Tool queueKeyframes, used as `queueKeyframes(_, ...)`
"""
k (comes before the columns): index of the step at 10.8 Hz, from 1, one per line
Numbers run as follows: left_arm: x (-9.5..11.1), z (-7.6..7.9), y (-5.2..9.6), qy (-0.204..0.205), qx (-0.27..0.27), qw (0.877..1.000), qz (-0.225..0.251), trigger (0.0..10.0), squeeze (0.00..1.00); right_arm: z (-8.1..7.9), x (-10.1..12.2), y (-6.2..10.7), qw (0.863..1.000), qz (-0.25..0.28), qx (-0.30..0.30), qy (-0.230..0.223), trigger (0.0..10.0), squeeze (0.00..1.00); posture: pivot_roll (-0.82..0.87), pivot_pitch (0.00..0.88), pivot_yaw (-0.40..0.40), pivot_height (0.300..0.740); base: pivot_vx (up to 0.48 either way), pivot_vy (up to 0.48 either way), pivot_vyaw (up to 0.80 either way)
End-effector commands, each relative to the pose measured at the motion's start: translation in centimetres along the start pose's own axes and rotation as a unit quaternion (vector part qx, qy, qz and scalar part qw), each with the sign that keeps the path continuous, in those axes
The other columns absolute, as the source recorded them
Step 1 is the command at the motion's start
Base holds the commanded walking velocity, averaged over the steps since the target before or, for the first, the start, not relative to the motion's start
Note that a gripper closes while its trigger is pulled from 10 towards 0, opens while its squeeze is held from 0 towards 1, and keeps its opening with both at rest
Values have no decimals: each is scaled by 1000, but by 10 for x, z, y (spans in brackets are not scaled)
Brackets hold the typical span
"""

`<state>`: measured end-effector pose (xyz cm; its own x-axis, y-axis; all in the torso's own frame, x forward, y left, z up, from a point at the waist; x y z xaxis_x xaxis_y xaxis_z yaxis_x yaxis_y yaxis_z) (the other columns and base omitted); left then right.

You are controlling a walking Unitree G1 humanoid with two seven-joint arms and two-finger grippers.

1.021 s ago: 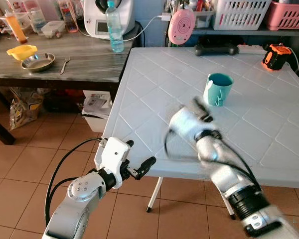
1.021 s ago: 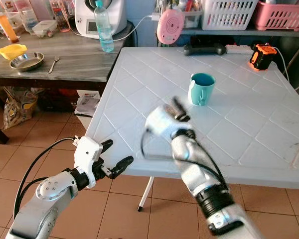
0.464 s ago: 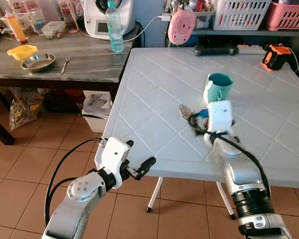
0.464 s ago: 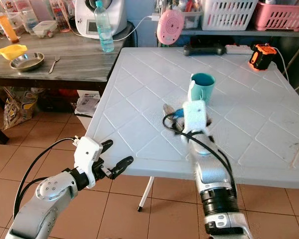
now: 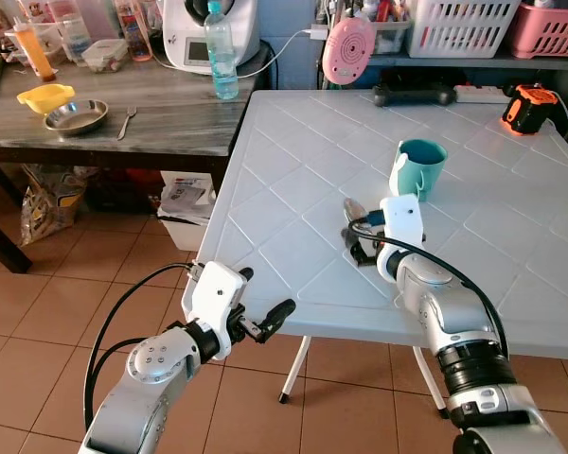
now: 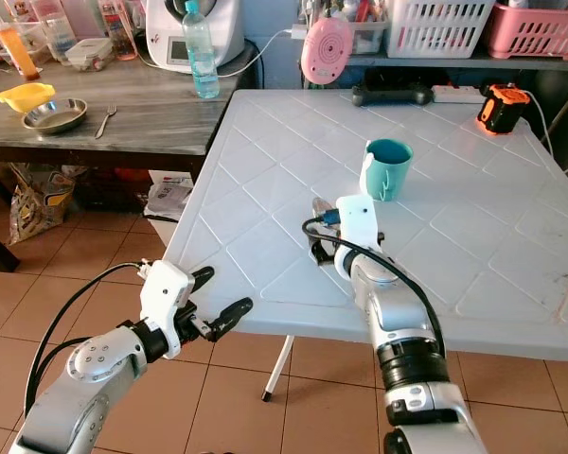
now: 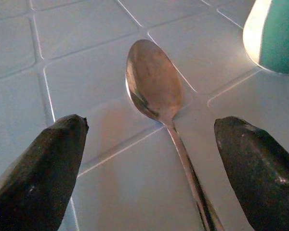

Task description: Setting the table

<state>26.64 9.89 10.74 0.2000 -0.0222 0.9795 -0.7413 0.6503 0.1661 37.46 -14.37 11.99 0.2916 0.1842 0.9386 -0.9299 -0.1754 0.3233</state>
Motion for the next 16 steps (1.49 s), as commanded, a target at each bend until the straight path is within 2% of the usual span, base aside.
queueKeyframes(1,6,-1,4,-10,-4,1000,11,10000,0,2,2,-1,1000,-3,5,-3,10000,1000,36,72,60,740,0,0,0)
queueKeyframes(5,5,0,2,-10,-9,1000,4,10000,0,1,-4,-5,1000,-17,15,-7,10000,1000,39,76,63,740,0,0,0)
queueKeyframes(9,4,-2,6,-11,-4,1000,-2,10000,0,14,1,-14,999,-36,21,-23,10000,1000,53,79,56,740,0,0,0)
queueKeyframes(10,3,-2,5,-10,-5,1000,-3,10000,0,16,-2,-13,998,-46,32,-28,10000,765,52,81,56,740,0,0,0)
queueKeyframes(11,3,-1,5,-8,-6,1000,-4,10000,0,21,-5,-12,998,-51,26,-32,10000,0,51,81,57,740,0,0,0)
queueKeyframes(14,2,-1,6,-7,-8,1000,-6,10000,0,18,-21,-11,993,-87,60,-42,10000,0,49,85,59,740,0,0,0)
queueKeyframes(15,2,0,5,-7,-8,1000,-7,10000,0,16,-28,-10,992,-98,74,-39,4118,0,49,85,59,740,0,0,0)
queueKeyframes(16,2,0,5,-7,-8,1000,-8,10000,0,16,-30,-10,991,-104,79,-31,0,0,50,87,60,740,0,0,0)
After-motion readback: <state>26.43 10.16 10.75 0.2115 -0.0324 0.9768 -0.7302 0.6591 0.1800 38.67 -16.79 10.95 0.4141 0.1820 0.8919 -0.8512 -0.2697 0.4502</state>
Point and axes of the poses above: a point about 5 cm out from each wrist's last joint towards the gripper, its own y axis pointing back from the gripper into the wrist, its own x axis along the axis of the wrist's last joint, z = x × y, the point moved 2 cm from there along -y, pointing out of the wrist towards the gripper, and after that the axes turned 5 degrees about y, right-handed, at the moved point
